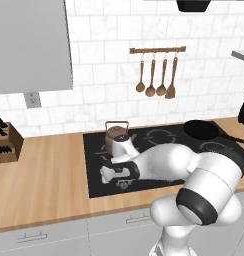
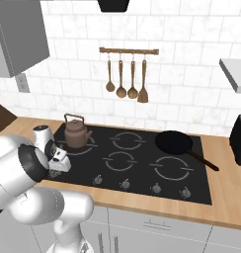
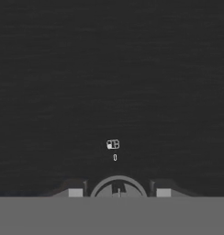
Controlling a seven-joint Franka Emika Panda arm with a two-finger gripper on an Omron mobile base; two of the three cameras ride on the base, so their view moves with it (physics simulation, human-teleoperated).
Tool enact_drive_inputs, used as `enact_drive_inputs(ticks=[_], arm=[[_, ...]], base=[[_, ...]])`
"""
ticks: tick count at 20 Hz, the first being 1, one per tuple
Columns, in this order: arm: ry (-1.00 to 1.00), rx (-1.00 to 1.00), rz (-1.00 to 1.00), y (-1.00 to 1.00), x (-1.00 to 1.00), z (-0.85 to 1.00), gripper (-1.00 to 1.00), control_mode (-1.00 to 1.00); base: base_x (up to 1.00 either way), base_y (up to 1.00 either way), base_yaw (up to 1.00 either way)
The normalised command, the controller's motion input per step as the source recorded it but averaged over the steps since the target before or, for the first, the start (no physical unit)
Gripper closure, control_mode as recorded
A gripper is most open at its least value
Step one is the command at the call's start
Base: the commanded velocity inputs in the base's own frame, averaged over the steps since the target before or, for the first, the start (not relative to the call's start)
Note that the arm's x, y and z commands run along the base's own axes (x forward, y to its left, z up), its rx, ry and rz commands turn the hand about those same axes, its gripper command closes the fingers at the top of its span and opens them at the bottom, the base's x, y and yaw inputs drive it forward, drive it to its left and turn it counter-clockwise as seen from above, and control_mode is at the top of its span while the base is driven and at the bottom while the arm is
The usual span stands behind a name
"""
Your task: Pick the kettle from the counter and place it on a stove burner. Then turn the burner on.
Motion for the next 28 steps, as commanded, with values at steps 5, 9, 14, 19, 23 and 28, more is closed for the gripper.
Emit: enact_drive_inputs(ticks=[5,9,14,19,23,28], arm=[[0.00,-0.05,0.21,0.05,-0.07,0.00,1.00,-1.00],[0.00,-0.11,0.41,0.10,-0.07,0.00,1.00,-1.00],[0.00,-0.10,0.49,0.01,0.00,0.00,1.00,-1.00],[-0.01,-0.10,0.53,0.00,-0.03,0.00,1.00,-1.00],[0.00,0.00,0.00,0.00,0.00,0.00,1.00,-1.00],[0.00,0.00,0.00,0.00,0.00,0.00,1.00,-1.00]], base=[[0.00,0.00,0.00],[0.00,0.00,0.00],[0.00,0.00,0.00],[0.00,0.00,0.00],[0.00,0.00,0.00],[0.00,0.00,0.00]])
